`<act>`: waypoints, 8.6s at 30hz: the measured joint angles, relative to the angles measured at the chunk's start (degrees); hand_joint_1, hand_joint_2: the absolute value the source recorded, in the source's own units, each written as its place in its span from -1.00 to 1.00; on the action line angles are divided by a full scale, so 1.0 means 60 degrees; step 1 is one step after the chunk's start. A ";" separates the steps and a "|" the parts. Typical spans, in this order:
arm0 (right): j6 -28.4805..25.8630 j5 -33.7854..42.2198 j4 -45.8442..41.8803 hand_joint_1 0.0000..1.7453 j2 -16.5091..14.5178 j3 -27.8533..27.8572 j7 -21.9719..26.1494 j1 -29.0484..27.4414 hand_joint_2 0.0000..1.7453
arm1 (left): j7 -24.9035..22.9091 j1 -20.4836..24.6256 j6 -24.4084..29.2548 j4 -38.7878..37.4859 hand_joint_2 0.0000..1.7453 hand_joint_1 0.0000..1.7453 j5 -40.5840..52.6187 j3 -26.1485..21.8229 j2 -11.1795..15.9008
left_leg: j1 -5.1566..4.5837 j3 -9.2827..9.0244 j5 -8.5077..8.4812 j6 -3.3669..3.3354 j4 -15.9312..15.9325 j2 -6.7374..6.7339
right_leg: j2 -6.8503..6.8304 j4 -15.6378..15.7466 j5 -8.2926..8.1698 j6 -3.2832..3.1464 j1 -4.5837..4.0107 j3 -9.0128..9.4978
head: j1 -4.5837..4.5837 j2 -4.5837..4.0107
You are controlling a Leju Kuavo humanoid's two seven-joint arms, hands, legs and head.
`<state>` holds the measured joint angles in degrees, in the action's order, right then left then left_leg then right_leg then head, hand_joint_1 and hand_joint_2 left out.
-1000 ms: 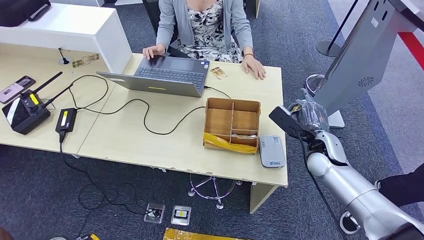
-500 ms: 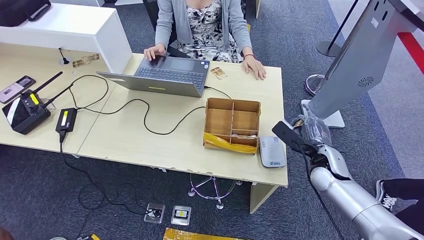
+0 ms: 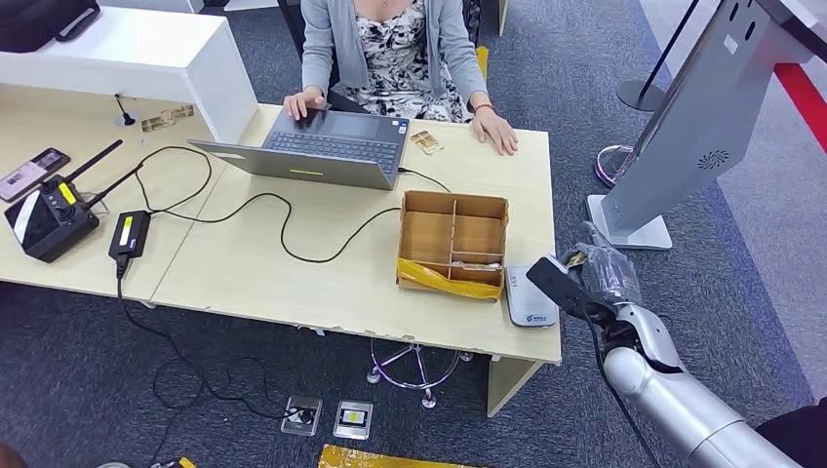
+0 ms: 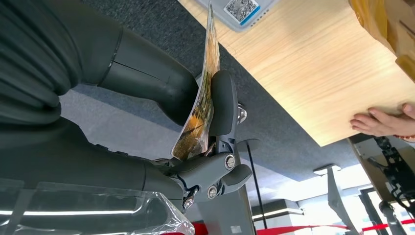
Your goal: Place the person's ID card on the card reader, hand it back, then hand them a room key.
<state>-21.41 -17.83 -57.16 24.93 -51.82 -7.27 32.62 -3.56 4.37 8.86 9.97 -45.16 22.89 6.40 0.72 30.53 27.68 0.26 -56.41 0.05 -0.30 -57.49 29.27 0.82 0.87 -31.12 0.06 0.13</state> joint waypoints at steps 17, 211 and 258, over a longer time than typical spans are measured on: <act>0.0549 -0.0212 -0.0012 1.00 -0.0474 -0.0046 0.0401 -0.0073 1.00 | 0.0035 0.0009 -0.0004 0.0000 -1.00 -1.00 -0.0083 0.0240 -0.0002 | 0.0000 0.0004 0.0000 0.0000 0.0000 0.0002 | -0.0003 -0.0001 0.0000 0.0000 0.0000 0.0001 | 0.0001 0.0000; 0.0983 -0.5431 -0.4828 -1.00 -0.1967 -0.0124 -0.3433 -0.1574 1.00 | 0.0085 0.0104 0.0239 0.0058 -1.00 -1.00 -0.2481 0.3102 0.0013 | 0.0007 0.0006 -0.0016 0.0022 -0.0016 -0.0004 | 0.0004 -0.0016 -0.0008 -0.0008 -0.0008 -0.0004 | -0.0002 0.0000; 0.1201 -0.5091 -0.0098 -1.00 -0.3842 0.0608 -0.2199 -0.0266 1.00 | 0.0011 0.0144 0.0054 0.0062 -1.00 -1.00 -0.2455 0.3809 -0.0084 | 0.0007 0.0008 -0.0017 0.0022 -0.0017 -0.0003 | 0.0003 -0.0017 -0.0008 -0.0008 -0.0008 -0.0005 | -0.0003 0.0000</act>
<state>-14.20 -48.38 -57.75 1.88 -48.17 -20.46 31.03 -3.50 5.24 9.19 10.34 -59.89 45.75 5.90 0.76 30.58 27.57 0.39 -56.51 0.03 -0.28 -57.59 29.22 0.77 0.83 -31.15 0.04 0.13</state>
